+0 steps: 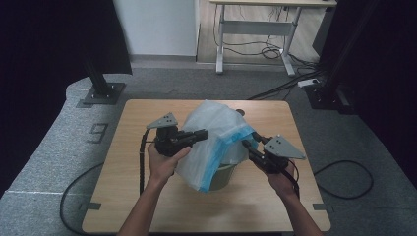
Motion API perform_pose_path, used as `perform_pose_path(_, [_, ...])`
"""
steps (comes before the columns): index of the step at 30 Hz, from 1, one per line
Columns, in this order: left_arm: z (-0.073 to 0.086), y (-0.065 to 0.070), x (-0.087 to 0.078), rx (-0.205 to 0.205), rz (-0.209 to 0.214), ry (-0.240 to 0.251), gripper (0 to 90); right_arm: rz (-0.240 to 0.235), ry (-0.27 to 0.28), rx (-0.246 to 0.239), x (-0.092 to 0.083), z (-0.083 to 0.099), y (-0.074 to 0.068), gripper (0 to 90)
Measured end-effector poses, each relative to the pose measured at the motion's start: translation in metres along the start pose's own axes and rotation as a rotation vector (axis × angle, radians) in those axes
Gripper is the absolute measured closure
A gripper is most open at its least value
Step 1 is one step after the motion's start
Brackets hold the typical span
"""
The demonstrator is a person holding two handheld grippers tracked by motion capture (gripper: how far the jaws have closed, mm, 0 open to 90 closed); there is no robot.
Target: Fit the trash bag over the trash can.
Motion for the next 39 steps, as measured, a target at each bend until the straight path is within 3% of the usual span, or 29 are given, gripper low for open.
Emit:
perform_pose_path(2, [-0.001,-0.001,-0.001,-0.005,-0.003,0.008,89.6,0.006,0.001,0.016,-0.001,0.0,0.002,81.8])
perform_pose_path(4, [-0.002,-0.003,-0.002,-0.003,-0.007,0.013,89.7,0.007,0.013,0.024,-0.003,-0.001,0.004,88.5])
perform_pose_path(8, [-0.006,-0.008,-0.005,-0.02,-0.011,0.046,89.8,0.009,0.04,0.022,-0.01,-0.004,0.006,88.7])
perform_pose_path(11, [-0.01,-0.01,-0.008,-0.026,-0.021,0.079,89.8,0.004,0.054,-0.008,-0.019,-0.005,0.006,88.7])
perform_pose_path(17, [-0.017,-0.016,-0.016,-0.03,-0.045,0.111,89.9,-0.022,0.048,-0.023,-0.036,0.003,0.008,88.7])
perform_pose_path(24, [-0.019,-0.021,-0.026,-0.032,-0.066,0.126,89.9,-0.005,0.028,0.023,-0.056,0.016,0.02,88.7])
perform_pose_path(34, [-0.015,-0.032,-0.049,-0.042,-0.103,0.149,89.9,-0.035,0.005,0.066,-0.083,0.029,0.014,88.7])
perform_pose_path(39, [-0.005,-0.037,-0.061,-0.048,-0.124,0.149,89.9,-0.044,-0.038,0.069,-0.091,0.043,0.008,88.6])
Point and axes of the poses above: each handheld gripper's, and its own axes: x roughly forward along the jaws, z roughly out of its underside, y roughly to its right, the point moved 8 cm from there along x, roughly forward along the jaws, and after that the axes turned 14 degrees about y, right-handed, at the moved point
